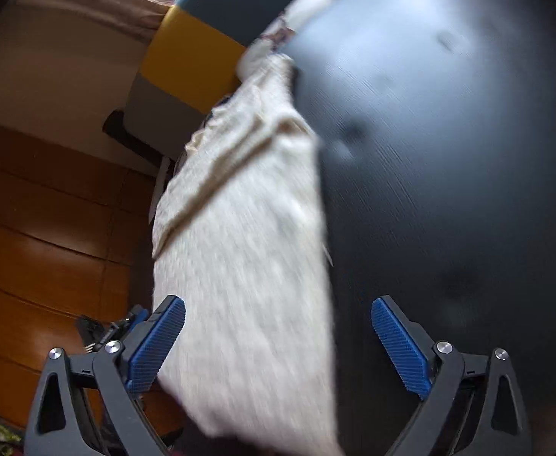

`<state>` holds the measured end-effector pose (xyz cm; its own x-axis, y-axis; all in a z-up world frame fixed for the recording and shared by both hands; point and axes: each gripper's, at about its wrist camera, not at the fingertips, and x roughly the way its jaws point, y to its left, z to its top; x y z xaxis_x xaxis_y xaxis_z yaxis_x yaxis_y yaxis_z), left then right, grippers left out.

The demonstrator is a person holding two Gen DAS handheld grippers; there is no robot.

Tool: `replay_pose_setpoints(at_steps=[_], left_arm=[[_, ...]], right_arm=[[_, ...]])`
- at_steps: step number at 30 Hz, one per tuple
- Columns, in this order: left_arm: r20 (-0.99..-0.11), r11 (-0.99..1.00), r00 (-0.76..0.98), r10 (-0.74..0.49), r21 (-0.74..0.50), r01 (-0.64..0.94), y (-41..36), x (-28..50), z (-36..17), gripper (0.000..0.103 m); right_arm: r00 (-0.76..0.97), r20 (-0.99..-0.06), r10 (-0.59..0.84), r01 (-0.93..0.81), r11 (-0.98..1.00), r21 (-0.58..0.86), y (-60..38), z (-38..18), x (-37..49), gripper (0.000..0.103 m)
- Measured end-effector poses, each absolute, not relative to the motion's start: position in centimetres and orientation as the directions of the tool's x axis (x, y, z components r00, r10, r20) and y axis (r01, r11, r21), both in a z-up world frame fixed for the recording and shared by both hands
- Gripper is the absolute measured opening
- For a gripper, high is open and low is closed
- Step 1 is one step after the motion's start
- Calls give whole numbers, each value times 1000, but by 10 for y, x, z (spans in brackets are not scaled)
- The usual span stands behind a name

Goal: Fold clothes

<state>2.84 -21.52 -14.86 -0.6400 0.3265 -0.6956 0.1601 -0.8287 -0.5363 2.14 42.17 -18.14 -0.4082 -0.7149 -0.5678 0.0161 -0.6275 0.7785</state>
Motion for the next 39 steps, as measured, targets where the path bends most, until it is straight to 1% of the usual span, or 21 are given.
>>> replay_pose_setpoints(at_steps=[2,8,11,16,20,24,32,37,39], left_arm=[[-713,-829,-630,307,-525,190,-222,45,-151,27],[-740,-825,-610,283,-512,238,-242,82,-165,28],[-743,-843,-606,284,-494,211,-238,89,-168,28],[-729,-853,-586,354,-509,118,-230,106,-169,32],[-697,-818,-561,446,-572,60,-224,117,-175,36],[-662,-801,-560,499,-599,-5,-211,128,-175,40],[-667,-813,-562,489,-582,-16,-189,122,-169,41],[-692,-838,-545,473,-544,-38,-172,115,-166,41],[-683,-821,-543,489,-571,-20,-174,114,-169,41]], right_arm=[[-425,-521,-740,24,-585,811,426,-187,36,100],[-374,-445,-813,67,-503,862,415,-195,47,102],[-354,-476,-805,112,-542,833,401,-193,49,103],[-373,-493,-786,123,-568,813,394,-194,51,103],[-394,-504,-768,147,-595,790,387,-193,55,103],[-391,-503,-771,159,-594,788,386,-193,57,103],[-375,-482,-792,151,-565,811,391,-193,59,103],[-372,-431,-822,134,-507,852,398,-198,62,103],[-360,-422,-832,148,-498,854,399,-199,65,103]])
